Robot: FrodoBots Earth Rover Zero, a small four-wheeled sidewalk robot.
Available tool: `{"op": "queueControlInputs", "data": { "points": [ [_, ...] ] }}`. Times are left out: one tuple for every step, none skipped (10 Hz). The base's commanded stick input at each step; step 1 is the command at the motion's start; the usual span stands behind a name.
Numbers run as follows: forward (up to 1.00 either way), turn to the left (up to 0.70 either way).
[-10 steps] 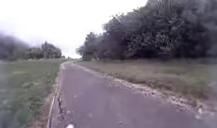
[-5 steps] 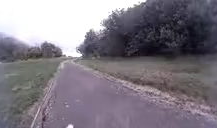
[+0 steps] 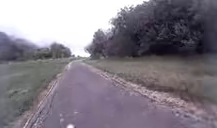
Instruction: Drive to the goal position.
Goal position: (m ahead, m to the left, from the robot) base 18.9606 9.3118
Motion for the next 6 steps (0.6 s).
{"op": "queueControlInputs", "data": {
  "points": [
    [0.85, 0.34],
    [0.85, 0.33],
    [0.85, 0.16],
    [0.85, 0.05],
    [0.85, 0.00],
    [0.85, 0.00]
  ]
}}
